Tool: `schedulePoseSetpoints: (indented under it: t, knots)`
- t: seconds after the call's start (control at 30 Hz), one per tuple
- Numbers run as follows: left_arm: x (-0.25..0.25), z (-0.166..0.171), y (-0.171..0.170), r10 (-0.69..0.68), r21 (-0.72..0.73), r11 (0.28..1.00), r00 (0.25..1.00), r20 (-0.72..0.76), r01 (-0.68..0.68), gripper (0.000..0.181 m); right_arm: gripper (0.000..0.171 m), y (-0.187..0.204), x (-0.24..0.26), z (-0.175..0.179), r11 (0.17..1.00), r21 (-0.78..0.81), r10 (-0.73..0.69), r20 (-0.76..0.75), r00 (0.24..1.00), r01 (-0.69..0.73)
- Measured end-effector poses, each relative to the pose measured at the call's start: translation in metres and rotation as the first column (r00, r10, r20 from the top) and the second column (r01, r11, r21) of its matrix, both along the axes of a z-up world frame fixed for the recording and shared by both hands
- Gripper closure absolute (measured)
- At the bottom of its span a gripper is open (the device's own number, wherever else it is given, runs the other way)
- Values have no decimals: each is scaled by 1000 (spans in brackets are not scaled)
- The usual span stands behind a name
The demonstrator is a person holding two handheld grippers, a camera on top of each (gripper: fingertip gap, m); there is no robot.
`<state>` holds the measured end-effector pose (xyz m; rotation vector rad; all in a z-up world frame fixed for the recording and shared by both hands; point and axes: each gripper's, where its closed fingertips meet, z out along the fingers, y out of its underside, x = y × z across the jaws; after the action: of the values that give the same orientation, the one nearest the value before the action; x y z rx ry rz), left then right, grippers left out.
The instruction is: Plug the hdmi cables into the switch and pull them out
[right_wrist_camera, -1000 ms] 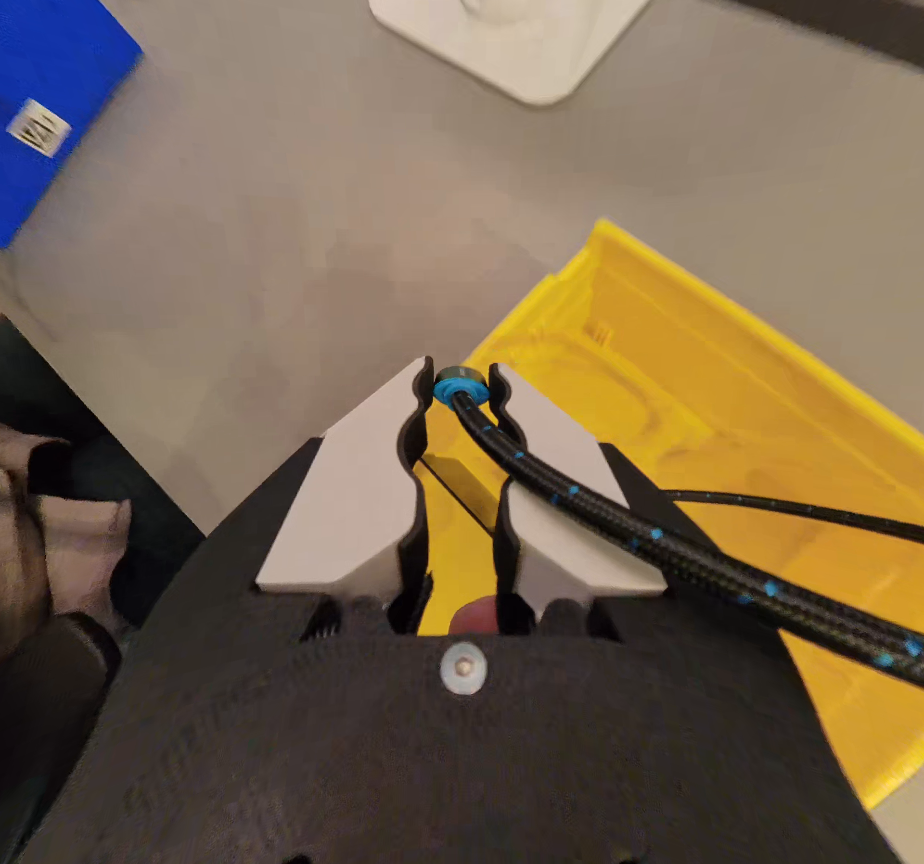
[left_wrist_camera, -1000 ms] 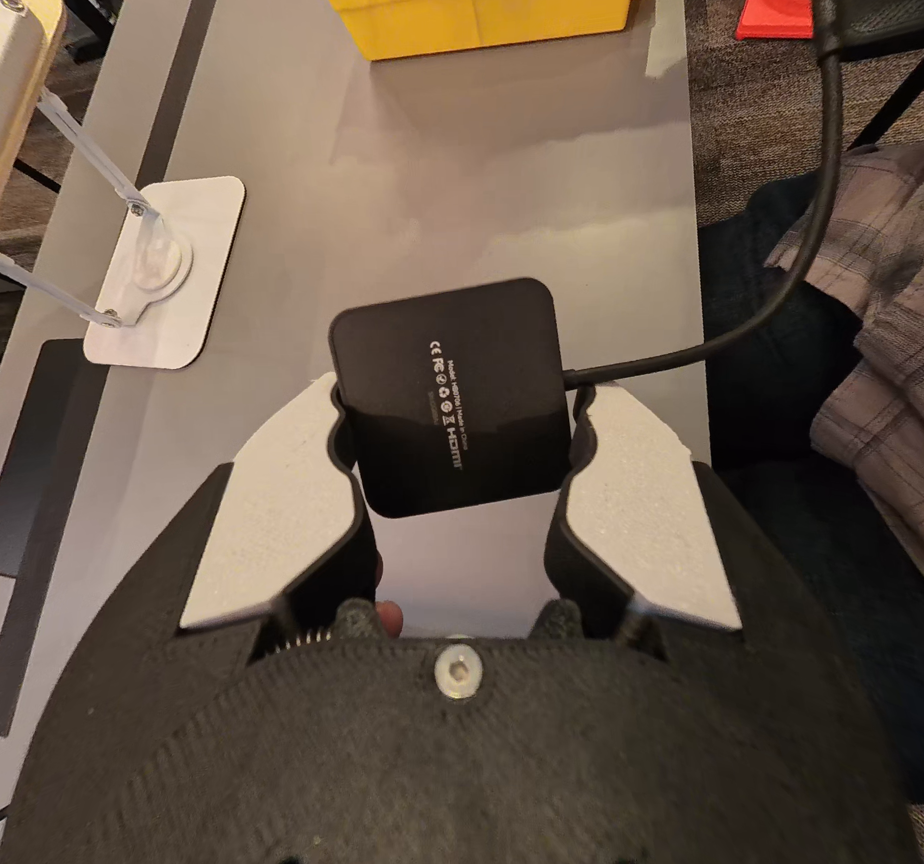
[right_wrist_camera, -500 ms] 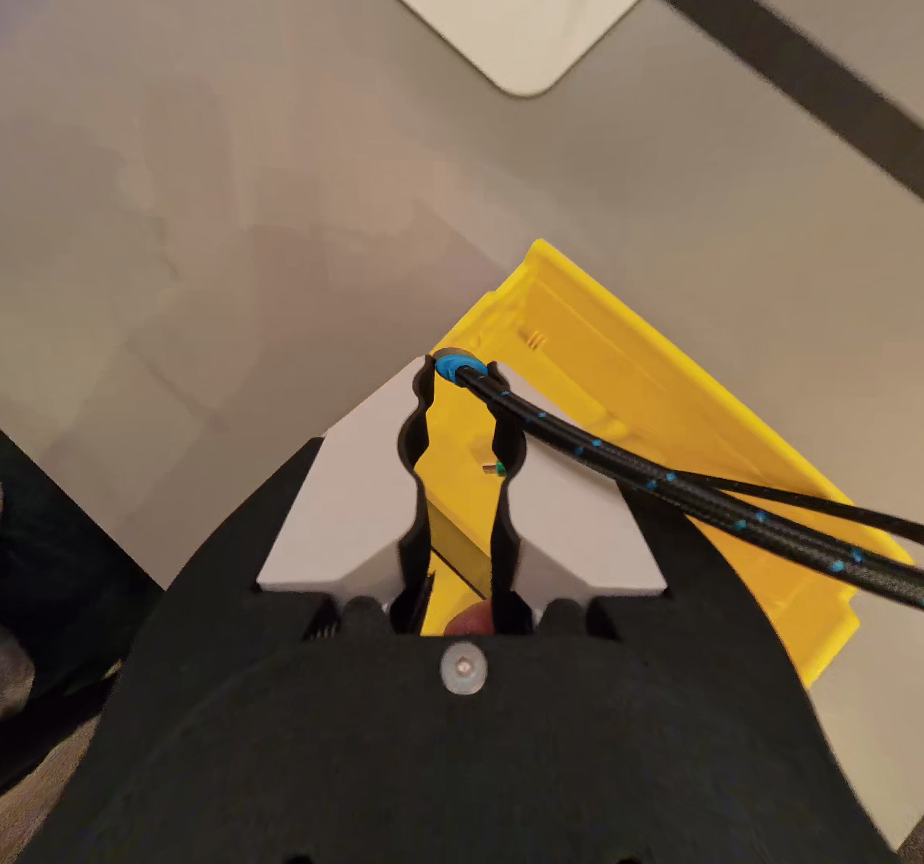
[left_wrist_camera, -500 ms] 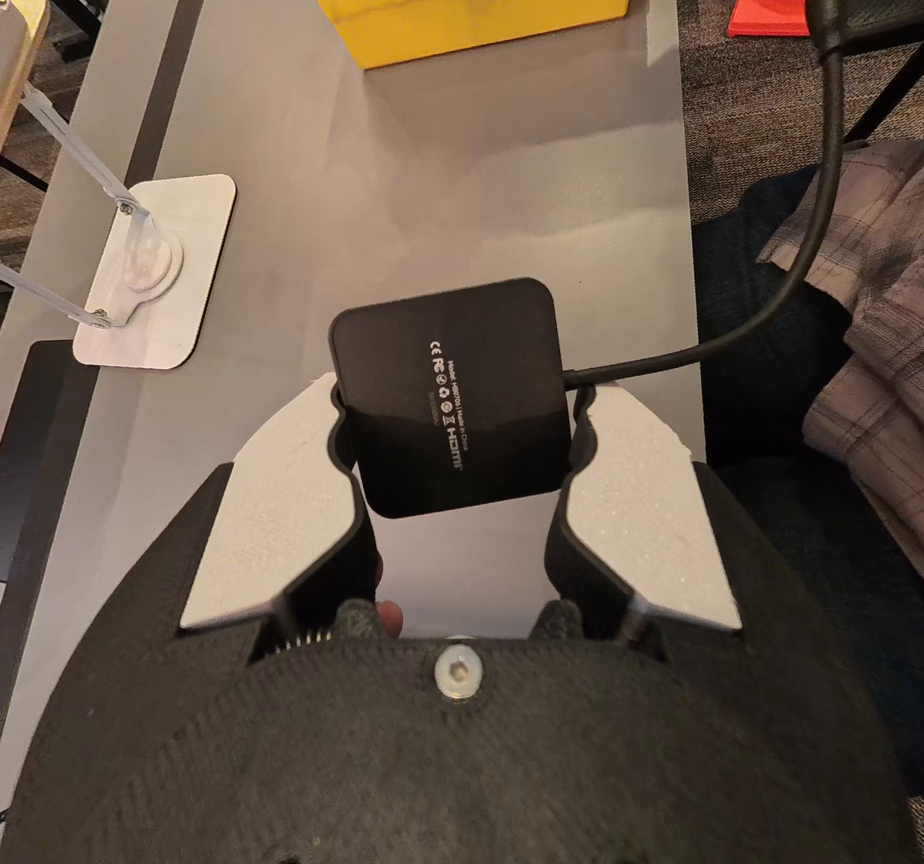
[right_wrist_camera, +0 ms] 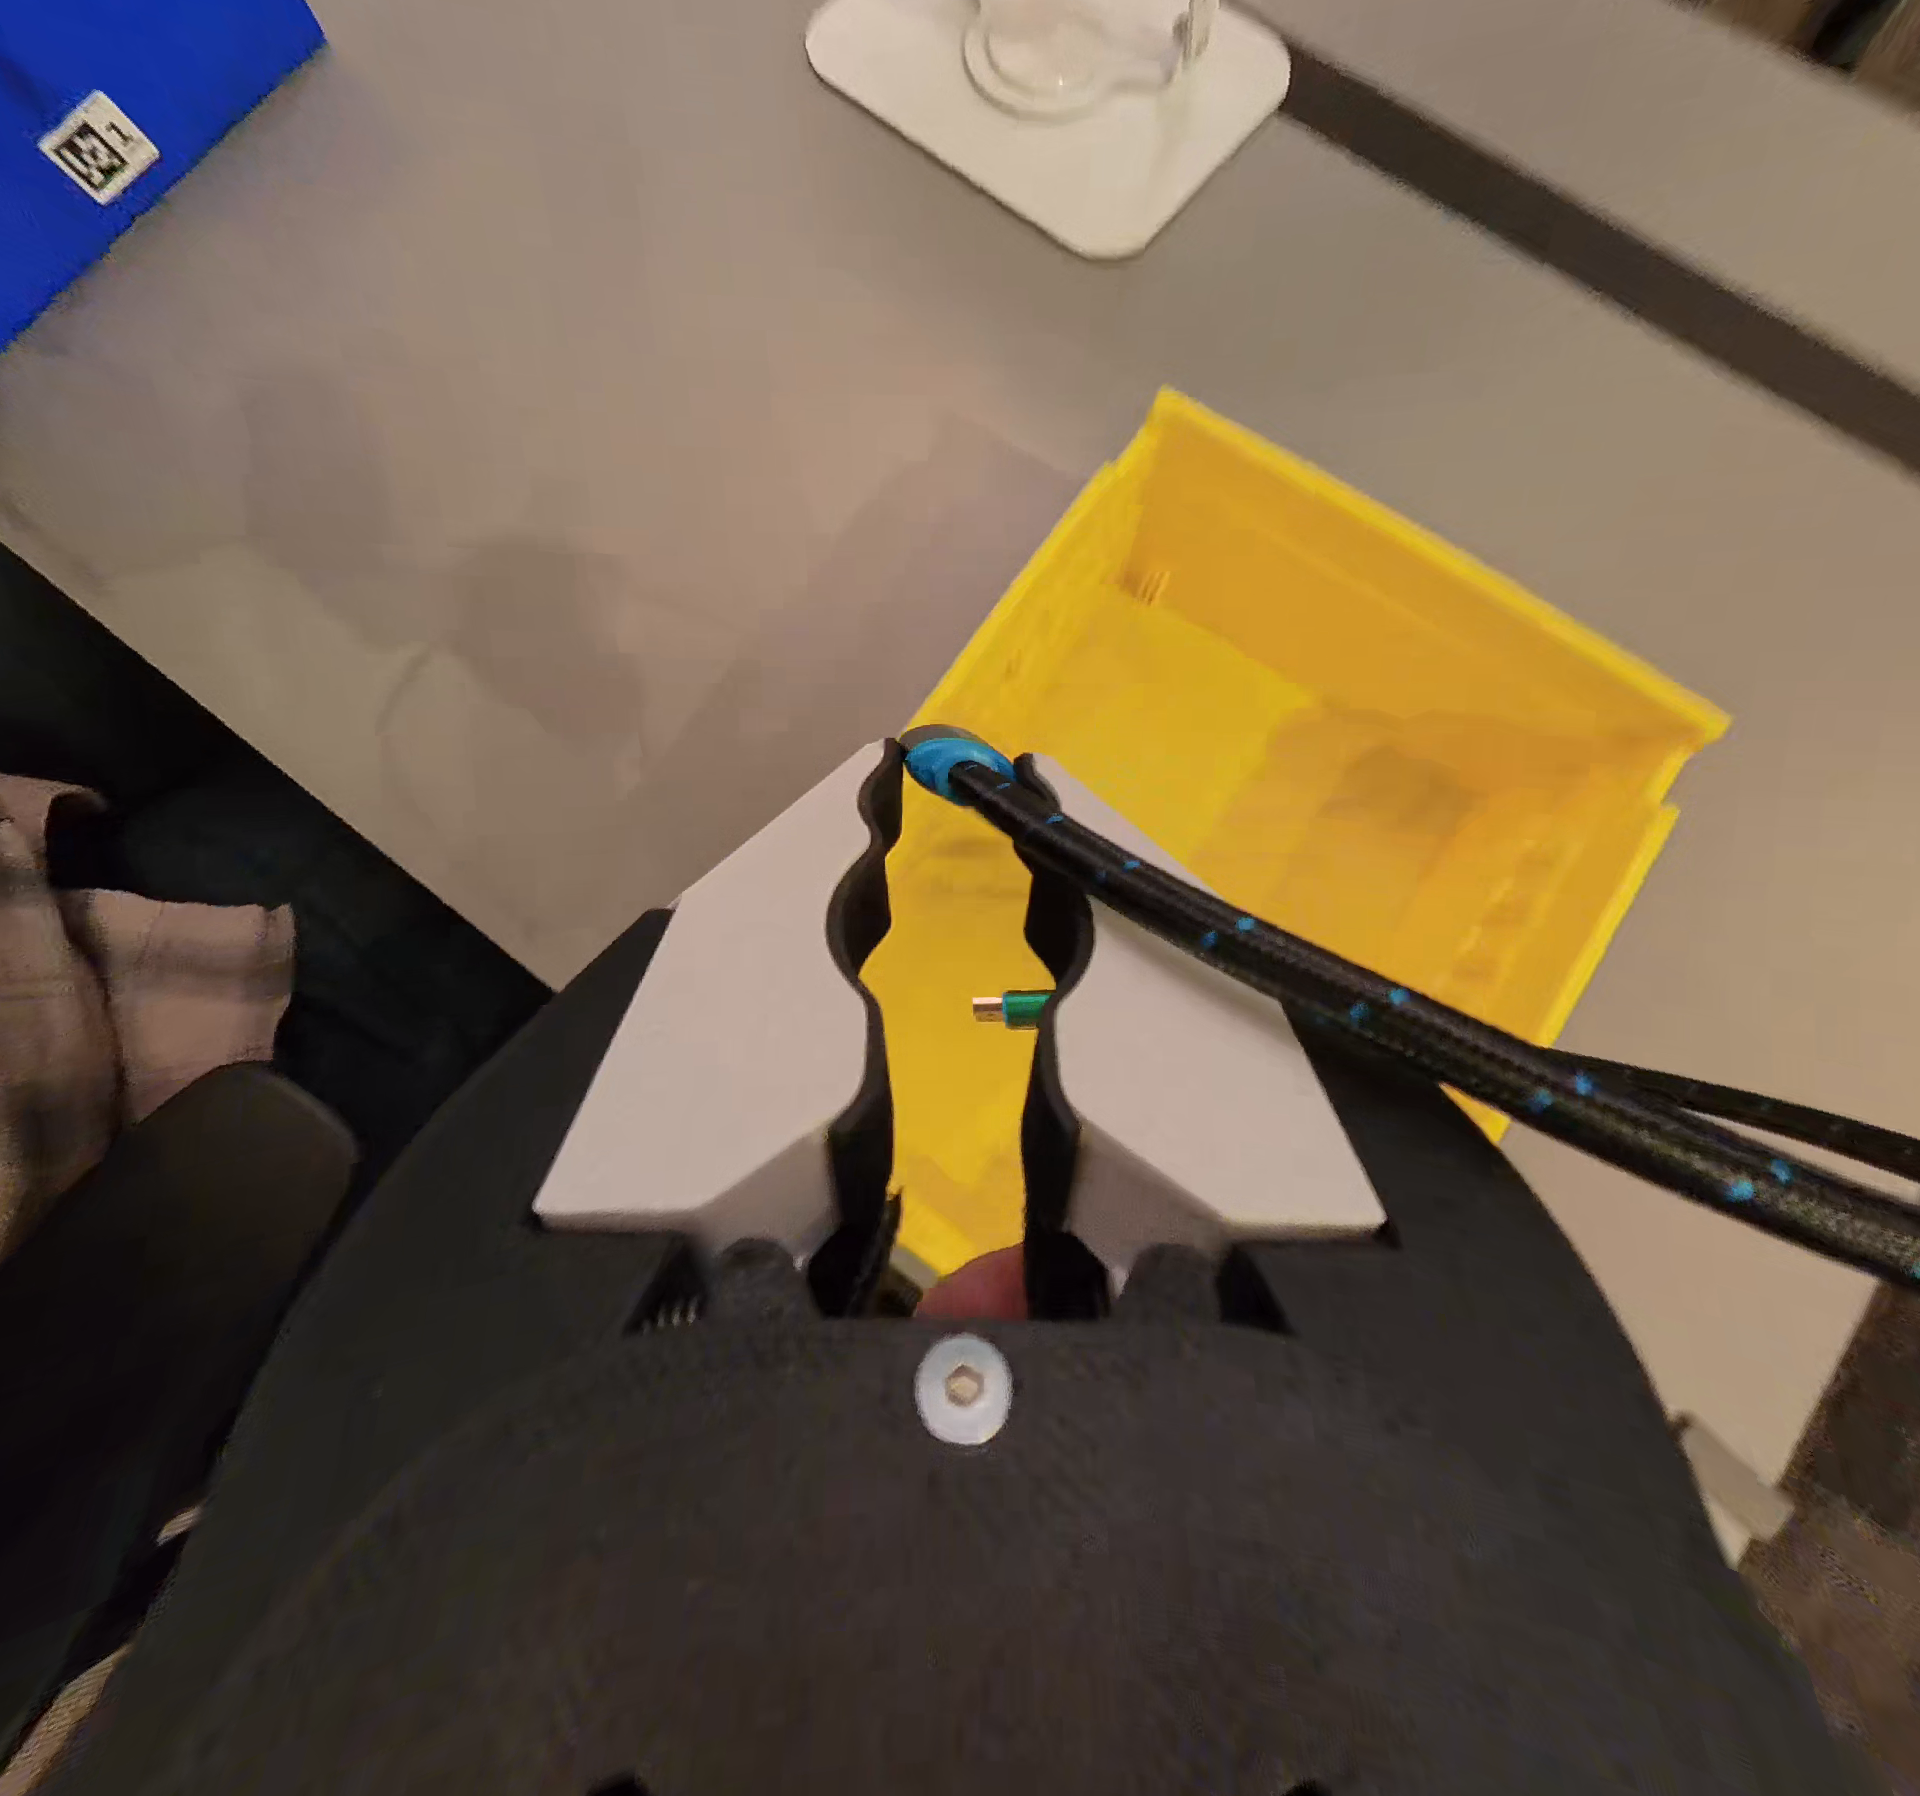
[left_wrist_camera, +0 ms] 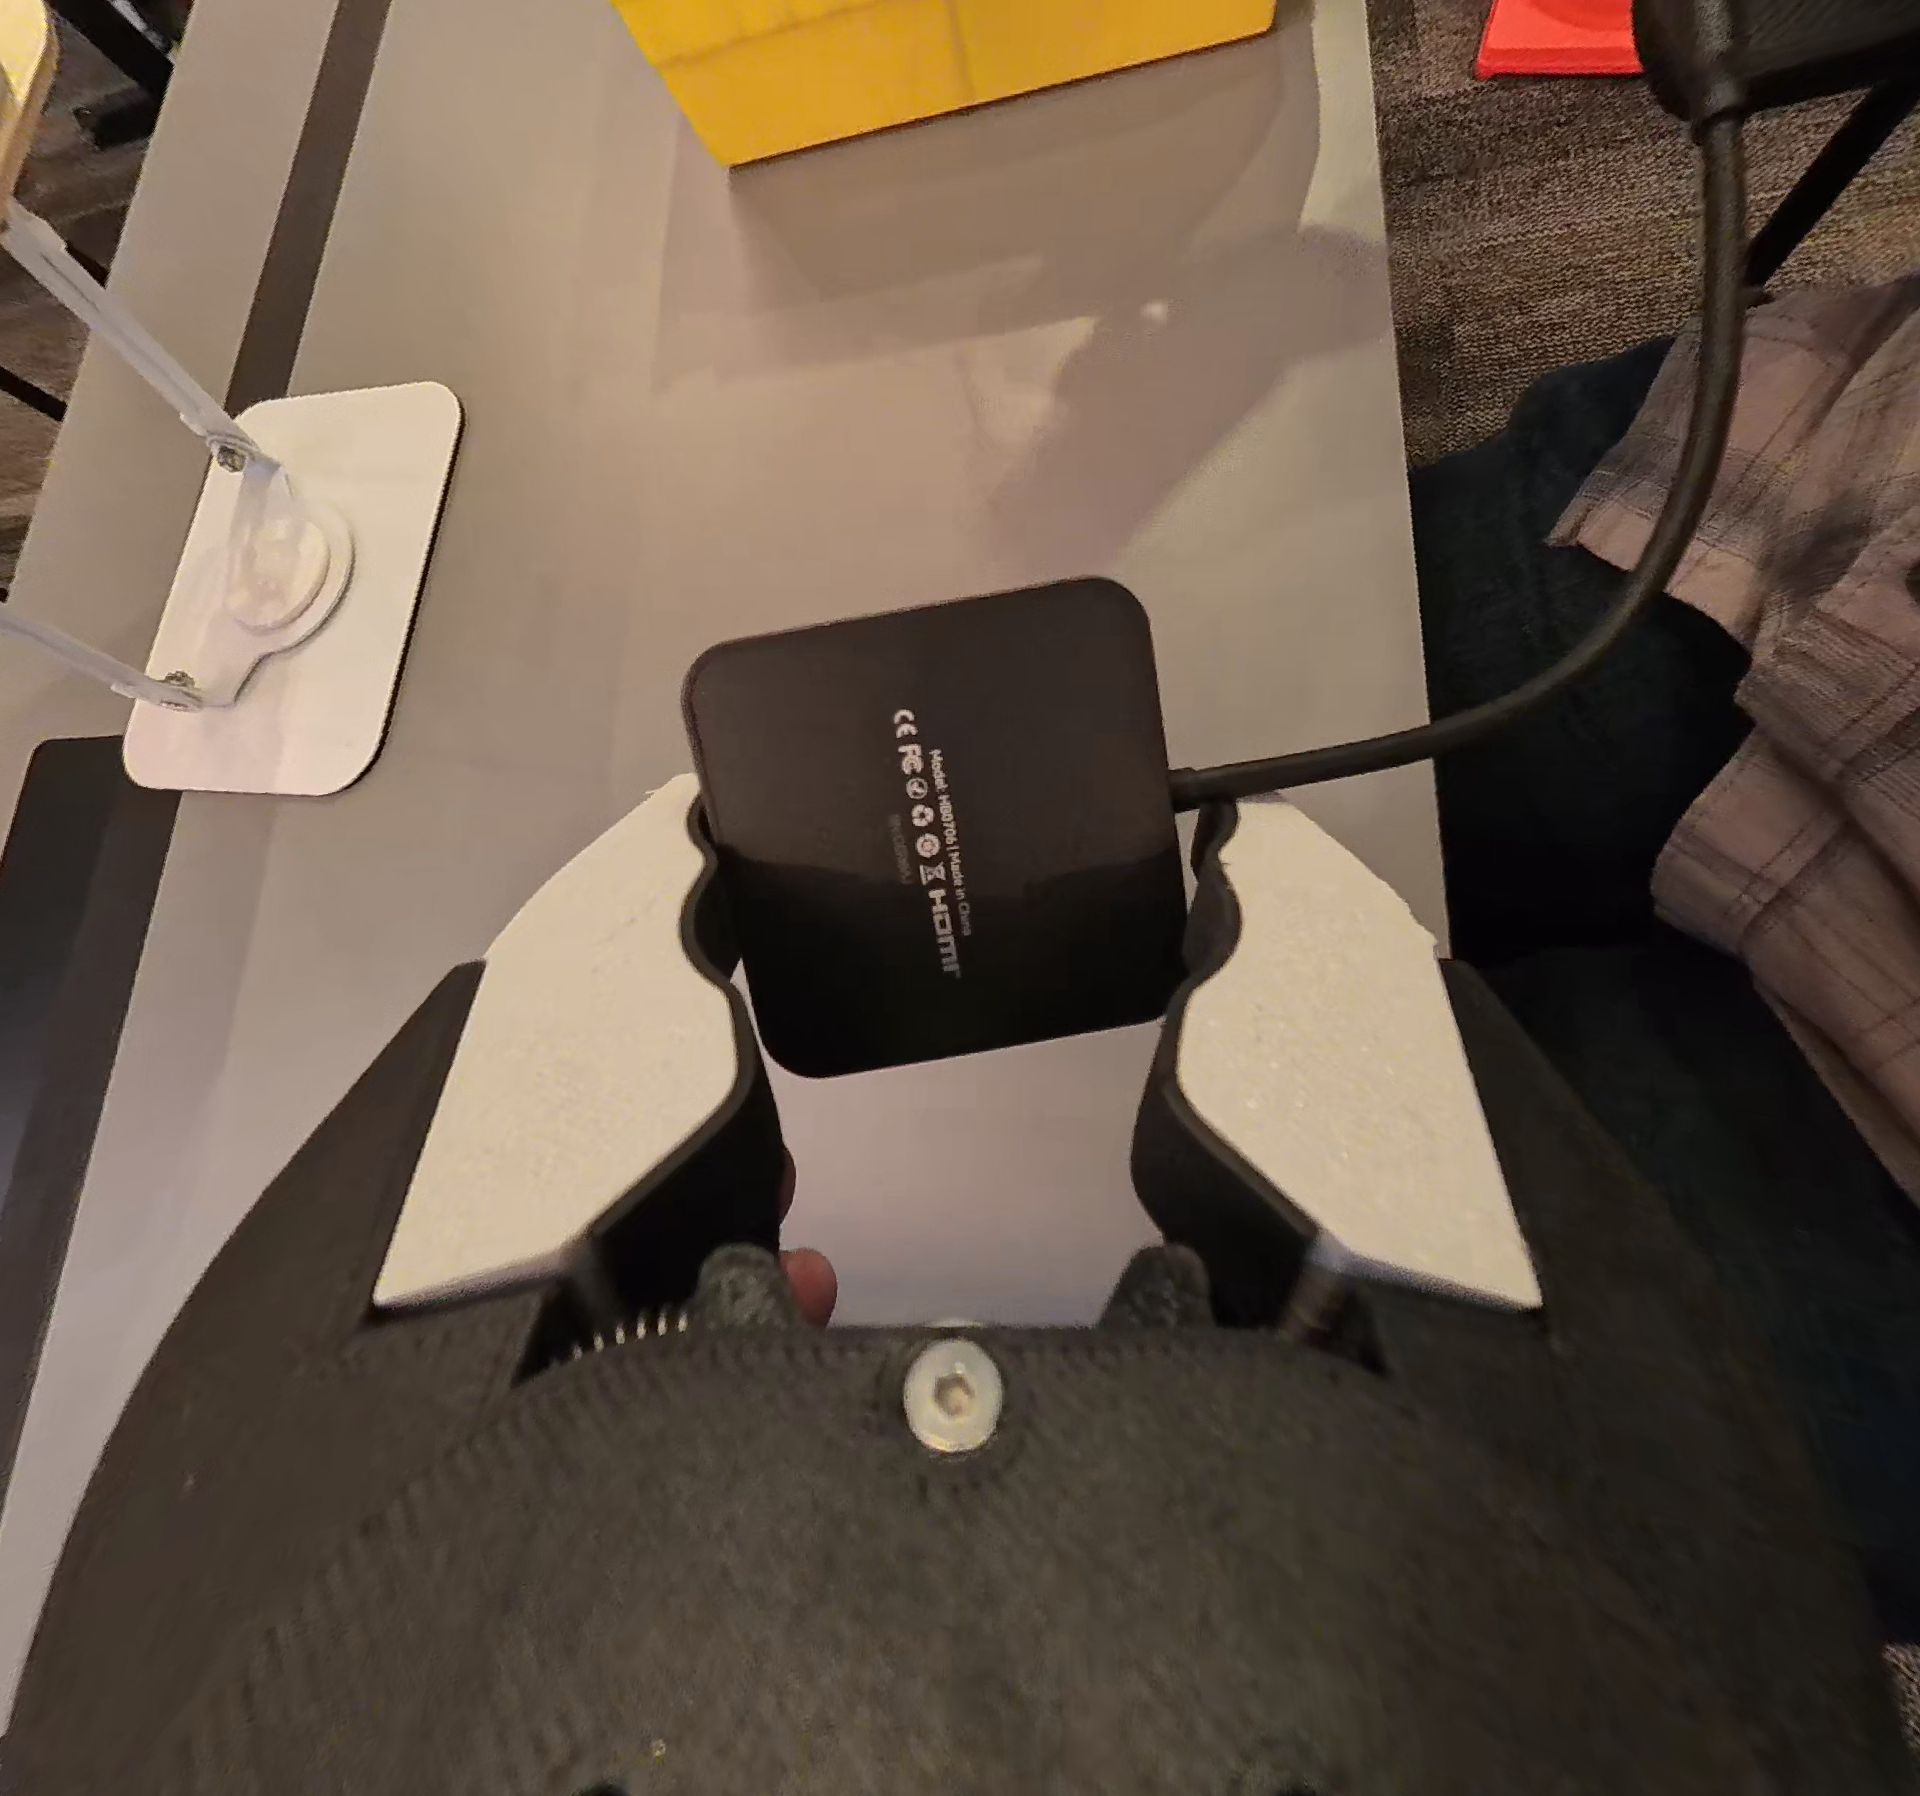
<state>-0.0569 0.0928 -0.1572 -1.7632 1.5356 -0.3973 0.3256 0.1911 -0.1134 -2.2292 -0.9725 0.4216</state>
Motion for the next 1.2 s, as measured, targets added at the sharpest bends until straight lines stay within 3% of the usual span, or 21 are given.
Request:
schedulePoseSetpoints:
  t: [0.23,0.37,0.4,0.47,0.57,0.73,0.97,1.07,1.2]
  knots:
    - [1,2,-3,-6,2,1000,1000,2,6,97,152,-15,2,-79,983,-181,-61,-119,991,39]
    - [2,0,-4,-9,0,1000,1000,-4,9,97,151,-15,7,-118,970,-221,-127,-114,985,99]
    - [2,0,-4,-9,-1,1000,1000,-6,9,97,147,-17,6,-123,967,-230,-136,-124,983,105]
    - [2,-2,-4,-10,-5,1000,1000,-8,10,97,124,-25,11,-137,959,-252,-152,-66,986,131]
    - [4,-4,-4,-13,-10,1000,1000,-9,13,97,114,-36,26,-148,955,-251,-149,62,987,160]
    - [6,-6,-5,-22,-17,1000,1000,-13,22,97,117,-46,56,-131,961,-197,-152,220,964,197]
    - [8,-4,-6,-23,-6,1000,1000,-12,23,97,123,-33,42,-78,987,-24,-146,254,956,157]
    - [10,-1,-4,-17,15,1000,1000,-1,17,97,125,-25,12,-43,992,105,-96,225,970,74]
    - [13,0,1,-1,46,999,1000,-4,1,97,125,-34,-76,-4,967,214,118,110,987,-139]
